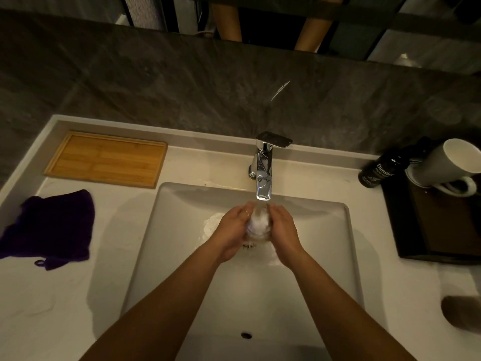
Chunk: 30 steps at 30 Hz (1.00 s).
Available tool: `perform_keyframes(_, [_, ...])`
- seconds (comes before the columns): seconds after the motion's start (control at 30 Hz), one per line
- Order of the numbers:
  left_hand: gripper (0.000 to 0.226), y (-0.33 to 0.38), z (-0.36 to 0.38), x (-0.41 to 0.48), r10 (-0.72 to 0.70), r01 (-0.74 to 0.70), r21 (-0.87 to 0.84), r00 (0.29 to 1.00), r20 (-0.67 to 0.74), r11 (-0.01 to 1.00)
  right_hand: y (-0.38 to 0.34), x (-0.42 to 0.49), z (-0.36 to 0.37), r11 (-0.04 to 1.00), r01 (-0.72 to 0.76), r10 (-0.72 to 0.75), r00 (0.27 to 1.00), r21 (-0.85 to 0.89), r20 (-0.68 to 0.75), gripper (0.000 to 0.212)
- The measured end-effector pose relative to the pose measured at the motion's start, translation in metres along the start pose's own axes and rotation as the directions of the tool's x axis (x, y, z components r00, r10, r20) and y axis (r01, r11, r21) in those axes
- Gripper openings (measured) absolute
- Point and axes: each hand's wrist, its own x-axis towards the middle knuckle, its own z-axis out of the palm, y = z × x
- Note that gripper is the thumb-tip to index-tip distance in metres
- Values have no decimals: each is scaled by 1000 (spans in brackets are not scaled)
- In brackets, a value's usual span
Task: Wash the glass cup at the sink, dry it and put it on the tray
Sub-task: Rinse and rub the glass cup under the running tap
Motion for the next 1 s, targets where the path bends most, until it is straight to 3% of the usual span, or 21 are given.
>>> perform_keyframes(0.1, [40,4,-5,1,40,-44,159,999,32,986,-4,-1,-1,995,17,-11,998,-100,60,29])
perform_keyframes(0.17, [39,2,-1,-2,71,-71,31,997,-12,997,-3,-5,2,999,-32,32,999,23,23,19])
perform_keyframes(0.23, [39,-2,3,-4,42,-47,-111,998,-44,993,0,-8,4,986,-82,83,997,148,-1,26])
perform_keyframes(0.27, [38,-3,3,-4,20,-24,-123,999,-34,992,0,-9,4,989,-78,78,997,128,7,28])
perform_keyframes(0.37, [39,6,-2,-4,-59,54,97,997,46,994,-3,-5,-3,999,-2,6,996,-37,88,28])
perform_keyframes(0.43, [42,9,-4,-3,-55,46,158,997,52,986,-5,-4,-4,1000,-9,11,997,-21,82,28])
perform_keyframes(0.53, [41,2,0,-4,31,-31,-30,1000,-5,999,-2,-7,2,974,-110,112,994,200,2,32])
perform_keyframes(0.6, [41,-1,3,-4,-9,10,-125,1000,3,992,-2,-7,3,980,-94,98,995,178,-15,30])
perform_keyframes(0.7, [36,9,-6,-1,-69,66,61,996,59,996,-5,0,-4,1000,-5,5,999,5,42,31])
perform_keyframes(0.77, [30,13,-8,-1,-44,31,137,995,89,990,-5,1,-5,1000,0,0,997,2,71,28])
perform_keyframes(0.9, [27,4,-1,-3,6,-3,-129,1000,27,992,4,-7,2,983,-77,80,997,167,-15,28])
perform_keyframes(1.0, [31,7,-3,-4,-75,80,-83,995,58,993,6,-9,0,994,-72,72,997,84,6,30])
